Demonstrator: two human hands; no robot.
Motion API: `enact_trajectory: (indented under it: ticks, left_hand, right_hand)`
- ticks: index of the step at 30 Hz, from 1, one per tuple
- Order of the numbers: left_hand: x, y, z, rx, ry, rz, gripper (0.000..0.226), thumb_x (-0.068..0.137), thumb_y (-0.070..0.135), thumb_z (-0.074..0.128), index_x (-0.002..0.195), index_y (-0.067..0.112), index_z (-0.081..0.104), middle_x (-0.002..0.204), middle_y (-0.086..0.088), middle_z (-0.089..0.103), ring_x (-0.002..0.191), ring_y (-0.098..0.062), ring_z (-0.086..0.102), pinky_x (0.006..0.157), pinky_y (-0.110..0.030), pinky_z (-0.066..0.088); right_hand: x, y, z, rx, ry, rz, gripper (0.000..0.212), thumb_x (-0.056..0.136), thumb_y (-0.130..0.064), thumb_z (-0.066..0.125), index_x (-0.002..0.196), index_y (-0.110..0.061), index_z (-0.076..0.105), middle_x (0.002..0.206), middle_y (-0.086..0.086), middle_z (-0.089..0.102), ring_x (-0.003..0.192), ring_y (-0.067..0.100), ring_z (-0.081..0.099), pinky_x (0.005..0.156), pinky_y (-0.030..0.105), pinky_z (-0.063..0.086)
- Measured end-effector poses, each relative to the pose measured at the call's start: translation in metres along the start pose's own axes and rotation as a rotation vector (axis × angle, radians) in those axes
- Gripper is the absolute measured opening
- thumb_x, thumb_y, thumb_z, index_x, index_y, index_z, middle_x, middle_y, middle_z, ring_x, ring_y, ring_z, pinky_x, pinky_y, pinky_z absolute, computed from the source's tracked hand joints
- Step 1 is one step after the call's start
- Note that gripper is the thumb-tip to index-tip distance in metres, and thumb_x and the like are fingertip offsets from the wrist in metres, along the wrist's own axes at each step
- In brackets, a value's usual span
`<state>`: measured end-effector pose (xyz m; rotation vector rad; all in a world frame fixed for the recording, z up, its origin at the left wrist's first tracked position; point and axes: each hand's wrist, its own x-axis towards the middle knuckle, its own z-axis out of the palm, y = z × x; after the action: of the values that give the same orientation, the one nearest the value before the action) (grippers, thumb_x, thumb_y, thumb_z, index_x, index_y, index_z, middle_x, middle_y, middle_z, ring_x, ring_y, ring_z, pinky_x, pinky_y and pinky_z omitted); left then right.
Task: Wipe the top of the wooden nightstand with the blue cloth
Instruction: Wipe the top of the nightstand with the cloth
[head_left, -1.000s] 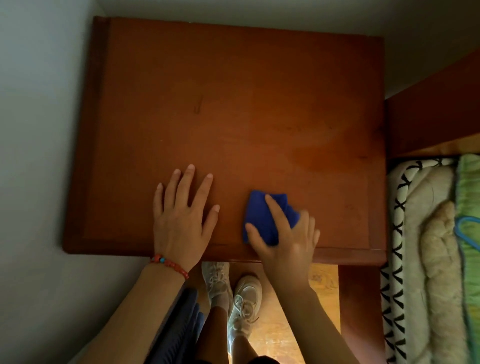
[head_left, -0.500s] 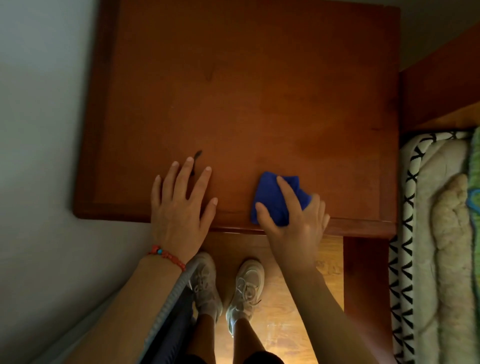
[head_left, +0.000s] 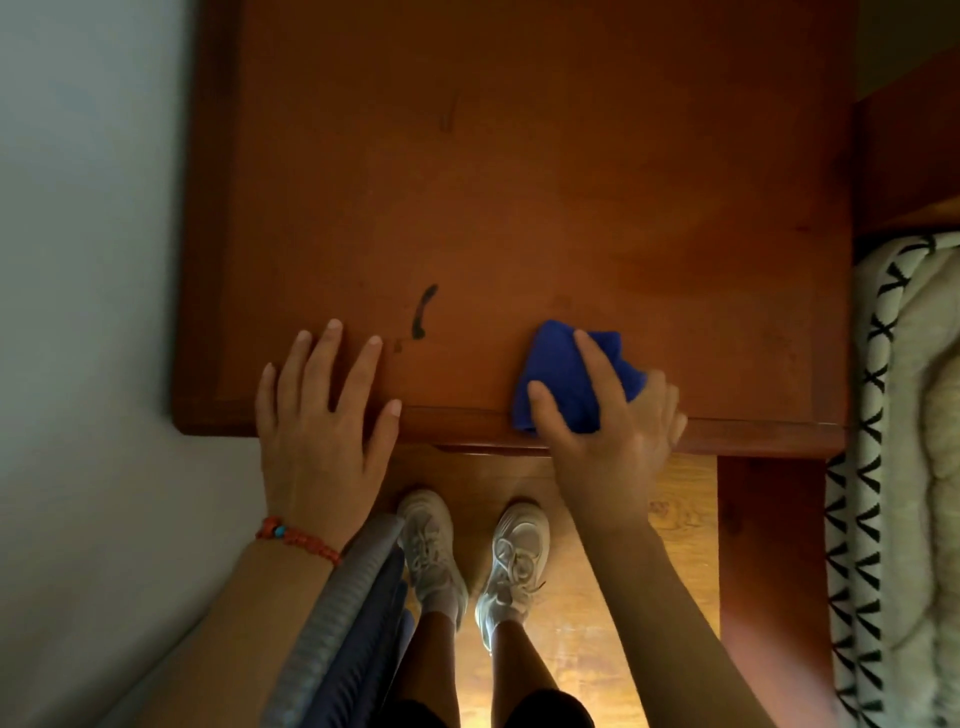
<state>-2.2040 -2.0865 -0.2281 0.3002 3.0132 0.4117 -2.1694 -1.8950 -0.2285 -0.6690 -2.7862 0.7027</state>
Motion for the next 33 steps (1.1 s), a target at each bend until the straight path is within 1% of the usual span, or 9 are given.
enact_trajectory:
  ticks: [3,6,10,16,19,22,26,30,33]
  left_hand:
    - [0.008,-0.005,-0.002,0.005,0.009,0.026,0.051,0.089,0.036,0.038,0.130,0.008,0.049,0.137,-0.024,0.043,0.128,-0.042,0.034,0.103,-0.056,0.021]
    - [0.017,-0.002,0.000,-0.001,0.016,0.068,0.050,0.088,0.034,0.040,0.130,0.009,0.050,0.137,-0.024,0.044,0.127,-0.042,0.036,0.103,-0.056,0.023]
    - [0.020,-0.003,-0.001,0.008,-0.011,0.105,0.050,0.088,0.035,0.040,0.130,0.010,0.051,0.137,-0.023,0.045,0.126,-0.042,0.039,0.101,-0.057,0.026]
    - [0.021,-0.004,0.000,0.010,-0.023,0.113,0.050,0.088,0.036,0.040,0.130,0.012,0.051,0.136,-0.022,0.046,0.125,-0.041,0.040,0.101,-0.057,0.027]
    - [0.023,-0.002,-0.001,0.002,-0.042,0.093,0.051,0.087,0.036,0.039,0.129,0.011,0.051,0.136,-0.022,0.046,0.124,-0.042,0.040,0.100,-0.058,0.027]
    - [0.030,0.002,-0.005,-0.010,-0.061,0.077,0.051,0.087,0.037,0.039,0.129,0.010,0.051,0.136,-0.023,0.046,0.124,-0.042,0.040,0.100,-0.059,0.028]
    - [0.054,0.011,-0.009,-0.018,-0.029,0.079,0.051,0.087,0.037,0.040,0.129,0.010,0.051,0.136,-0.023,0.045,0.125,-0.042,0.039,0.100,-0.058,0.027]
    - [0.086,0.019,-0.009,-0.016,0.012,0.069,0.051,0.088,0.037,0.040,0.132,0.012,0.048,0.138,-0.023,0.043,0.128,-0.041,0.036,0.102,-0.057,0.024]
    - [0.104,0.019,-0.006,-0.006,0.005,0.071,0.049,0.088,0.035,0.044,0.132,0.012,0.048,0.139,-0.023,0.042,0.128,-0.041,0.035,0.102,-0.058,0.024]
  right_hand:
    - [-0.009,-0.017,0.007,0.026,0.021,0.079,0.051,0.075,-0.046,0.059,0.118,-0.020,0.059,0.090,0.018,0.053,0.078,0.032,0.047,0.072,0.034,0.030]
    - [-0.012,-0.036,0.017,-0.015,-0.080,-0.066,0.049,0.075,-0.048,0.057,0.116,-0.021,0.060,0.087,0.016,0.054,0.074,0.031,0.048,0.068,0.035,0.034]
    - [-0.001,-0.033,0.014,-0.039,-0.091,-0.137,0.047,0.075,-0.050,0.055,0.112,-0.022,0.063,0.085,0.016,0.057,0.073,0.032,0.051,0.067,0.037,0.035]
    - [0.062,-0.043,0.032,-0.013,0.017,0.022,0.048,0.074,-0.045,0.063,0.115,-0.021,0.061,0.096,0.022,0.057,0.083,0.037,0.052,0.075,0.044,0.037]
    - [0.037,-0.037,0.027,-0.026,-0.021,-0.026,0.052,0.075,-0.050,0.058,0.119,-0.022,0.058,0.095,0.019,0.056,0.081,0.033,0.050,0.073,0.037,0.033]
    - [0.008,-0.031,0.016,-0.033,-0.083,-0.043,0.052,0.075,-0.052,0.054,0.118,-0.022,0.058,0.089,0.016,0.055,0.074,0.031,0.048,0.069,0.037,0.034]
    - [0.055,-0.035,0.021,-0.030,-0.073,-0.094,0.047,0.075,-0.049,0.058,0.112,-0.021,0.063,0.090,0.019,0.057,0.076,0.034,0.051,0.069,0.038,0.035]
    - [0.126,-0.046,0.036,0.003,-0.062,-0.023,0.051,0.077,-0.048,0.061,0.121,-0.023,0.056,0.107,0.021,0.055,0.093,0.037,0.049,0.082,0.044,0.033]
    - [0.119,-0.043,0.036,0.001,-0.062,-0.071,0.052,0.077,-0.048,0.061,0.122,-0.022,0.056,0.103,0.022,0.056,0.088,0.036,0.050,0.079,0.042,0.035]
